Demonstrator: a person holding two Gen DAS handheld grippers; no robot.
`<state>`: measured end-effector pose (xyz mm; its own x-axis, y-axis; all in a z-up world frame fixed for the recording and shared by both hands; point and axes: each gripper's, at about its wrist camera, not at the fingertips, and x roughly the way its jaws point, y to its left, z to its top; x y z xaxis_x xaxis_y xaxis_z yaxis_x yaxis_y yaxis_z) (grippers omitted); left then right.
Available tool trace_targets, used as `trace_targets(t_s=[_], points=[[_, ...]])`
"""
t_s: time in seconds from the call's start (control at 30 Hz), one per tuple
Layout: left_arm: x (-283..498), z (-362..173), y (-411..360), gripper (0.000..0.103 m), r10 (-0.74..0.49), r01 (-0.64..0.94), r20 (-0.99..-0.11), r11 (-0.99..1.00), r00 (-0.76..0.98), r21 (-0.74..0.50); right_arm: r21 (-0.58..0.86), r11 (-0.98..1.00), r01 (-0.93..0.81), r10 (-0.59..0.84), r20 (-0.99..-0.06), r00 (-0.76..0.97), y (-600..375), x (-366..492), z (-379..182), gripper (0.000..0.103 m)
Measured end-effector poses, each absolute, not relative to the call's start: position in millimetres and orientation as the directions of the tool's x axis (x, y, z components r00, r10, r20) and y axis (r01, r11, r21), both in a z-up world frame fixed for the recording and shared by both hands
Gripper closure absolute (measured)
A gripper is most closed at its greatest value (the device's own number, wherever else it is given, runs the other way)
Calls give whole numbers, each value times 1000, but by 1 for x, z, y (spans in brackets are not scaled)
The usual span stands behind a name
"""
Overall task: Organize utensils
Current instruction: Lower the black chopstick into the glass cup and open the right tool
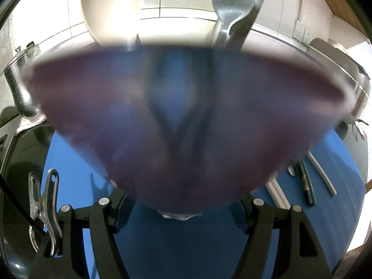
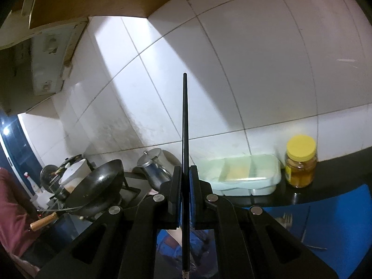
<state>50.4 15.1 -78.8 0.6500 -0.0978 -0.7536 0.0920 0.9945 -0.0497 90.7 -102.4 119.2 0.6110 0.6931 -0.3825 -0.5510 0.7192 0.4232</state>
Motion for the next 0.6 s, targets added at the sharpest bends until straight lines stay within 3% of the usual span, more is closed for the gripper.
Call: trace_targets(t_s=[0.6], points=[[50, -79, 15, 29, -98, 92, -754, 994, 650, -49, 339, 679, -651, 733, -369, 572, -55, 106, 116, 96]])
